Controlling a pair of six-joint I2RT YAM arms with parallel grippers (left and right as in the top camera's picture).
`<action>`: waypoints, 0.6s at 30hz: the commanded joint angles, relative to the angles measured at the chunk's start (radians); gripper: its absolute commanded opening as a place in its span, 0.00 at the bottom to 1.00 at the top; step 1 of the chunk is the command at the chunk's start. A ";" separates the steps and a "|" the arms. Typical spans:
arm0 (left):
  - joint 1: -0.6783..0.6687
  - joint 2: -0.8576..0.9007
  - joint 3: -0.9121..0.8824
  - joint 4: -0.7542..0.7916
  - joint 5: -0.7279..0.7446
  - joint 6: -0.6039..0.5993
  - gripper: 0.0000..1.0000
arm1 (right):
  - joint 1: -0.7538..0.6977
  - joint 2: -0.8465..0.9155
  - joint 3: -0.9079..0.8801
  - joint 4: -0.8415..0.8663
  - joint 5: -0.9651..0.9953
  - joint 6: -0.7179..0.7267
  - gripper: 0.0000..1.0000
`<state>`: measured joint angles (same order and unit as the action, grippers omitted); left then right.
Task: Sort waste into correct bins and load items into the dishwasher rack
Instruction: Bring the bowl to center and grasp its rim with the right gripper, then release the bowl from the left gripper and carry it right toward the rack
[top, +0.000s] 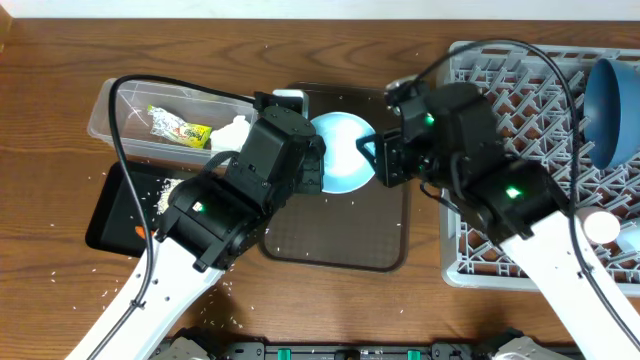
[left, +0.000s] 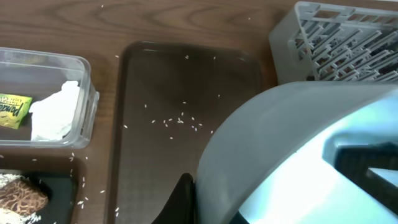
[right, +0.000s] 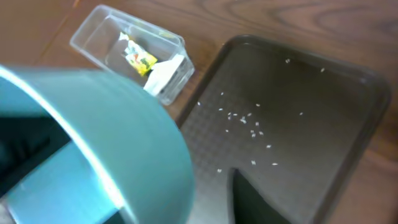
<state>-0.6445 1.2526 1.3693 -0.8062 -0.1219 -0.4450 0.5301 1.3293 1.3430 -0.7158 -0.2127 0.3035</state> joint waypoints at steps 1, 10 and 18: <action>-0.003 -0.013 0.007 0.007 0.036 0.001 0.06 | 0.008 0.023 0.011 0.023 0.078 -0.004 0.11; -0.003 -0.013 0.007 0.038 0.036 0.002 0.22 | 0.008 0.023 0.011 0.068 0.181 0.023 0.01; -0.003 -0.040 0.008 0.056 0.026 0.007 0.96 | -0.011 0.004 0.011 -0.055 0.559 0.108 0.01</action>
<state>-0.6498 1.2446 1.3689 -0.7574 -0.1005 -0.4442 0.5369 1.3510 1.3430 -0.7486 0.1341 0.3500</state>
